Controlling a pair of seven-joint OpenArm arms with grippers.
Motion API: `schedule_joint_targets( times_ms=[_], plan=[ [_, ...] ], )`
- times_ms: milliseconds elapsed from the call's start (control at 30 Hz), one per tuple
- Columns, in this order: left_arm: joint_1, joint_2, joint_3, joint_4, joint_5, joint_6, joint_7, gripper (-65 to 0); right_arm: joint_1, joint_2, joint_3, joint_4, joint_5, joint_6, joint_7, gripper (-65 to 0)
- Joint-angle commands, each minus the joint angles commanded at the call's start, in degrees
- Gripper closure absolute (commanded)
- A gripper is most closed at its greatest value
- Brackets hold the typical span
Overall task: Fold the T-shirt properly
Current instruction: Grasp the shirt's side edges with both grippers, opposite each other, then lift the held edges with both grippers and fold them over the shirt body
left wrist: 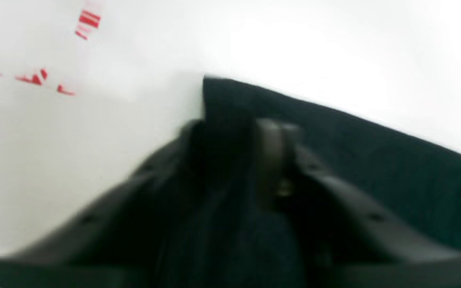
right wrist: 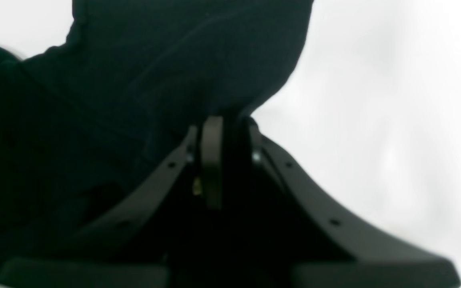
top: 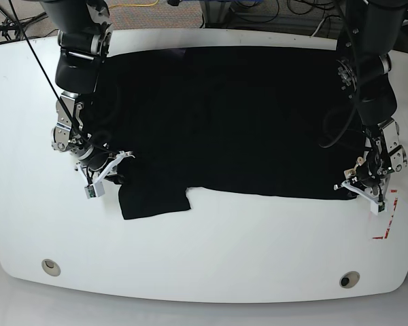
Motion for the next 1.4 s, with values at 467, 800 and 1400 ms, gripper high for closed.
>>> schedule_joint_targets(
  times_ms=[467,800,1400],
  plan=[
    [-0.1,0.7,0.0,5.0,-0.3,-7.1,3.2,-2.4,-0.1,0.3,-0.1,5.0,-0.1,0.0,-2.5,0.0],
    [3.7,4.0,-0.1,20.8,-0.3,-7.3,10.5,-2.4,-3.0,0.4,0.0,15.0,0.3,0.0,-7.8,0.0],
    [11.3,4.7,-0.1,38.2,-0.3,-11.4,17.1,0.0,-7.8,0.0,4.0,34.6,0.4,0.13,-20.0,0.0]
  ],
)
